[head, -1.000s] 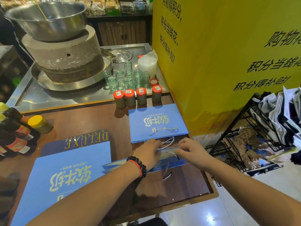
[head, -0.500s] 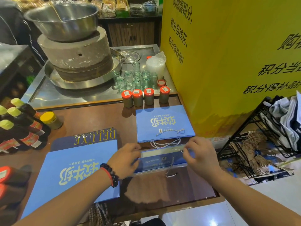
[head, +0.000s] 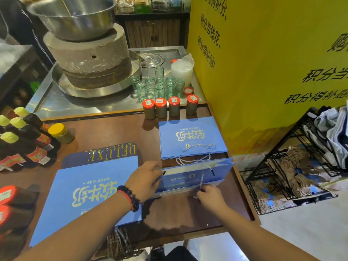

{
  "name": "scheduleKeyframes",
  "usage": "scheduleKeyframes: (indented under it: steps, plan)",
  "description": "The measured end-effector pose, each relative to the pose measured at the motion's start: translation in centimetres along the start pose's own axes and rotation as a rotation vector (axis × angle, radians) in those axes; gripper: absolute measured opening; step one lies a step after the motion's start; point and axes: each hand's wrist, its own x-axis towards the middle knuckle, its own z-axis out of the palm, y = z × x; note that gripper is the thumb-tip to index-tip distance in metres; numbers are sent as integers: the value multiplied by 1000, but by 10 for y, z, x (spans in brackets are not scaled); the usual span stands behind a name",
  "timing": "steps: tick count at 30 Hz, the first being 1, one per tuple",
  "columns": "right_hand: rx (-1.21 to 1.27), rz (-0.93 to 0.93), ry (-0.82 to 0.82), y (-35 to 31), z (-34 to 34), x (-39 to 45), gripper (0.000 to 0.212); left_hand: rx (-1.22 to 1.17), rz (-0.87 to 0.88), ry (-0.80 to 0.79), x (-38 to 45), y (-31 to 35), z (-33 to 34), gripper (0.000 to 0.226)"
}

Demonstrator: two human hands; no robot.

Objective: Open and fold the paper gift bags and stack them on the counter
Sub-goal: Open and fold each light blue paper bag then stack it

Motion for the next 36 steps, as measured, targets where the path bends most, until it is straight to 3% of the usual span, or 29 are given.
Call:
scheduleKeyframes:
  steps: [4,11,17,19,22,29,36]
  plan:
    - [-31,177,8,41,-1,1,14,-12,-3,41,3,-1,0,20]
    - [-40,419,42,111,-3,-3,11,-15,-27,38,6,3,-2,17]
    - [401,607,23,133,1,-22,7,-27,-36,23,8,1,-1,18]
    - [557,636,-22,123,3,-31,8,-25,-38,17,9,1,-2,17]
    - [765,503,-166,82,8,-41,11,-25,-68,5,8,4,-2,14]
    - [1117,315,-298,-22,36,-38,22,-65,-120,-31,5,6,-3,20]
    - [1488,341,-242,-68,45,-44,21,-80,-136,-38,3,7,-2,15]
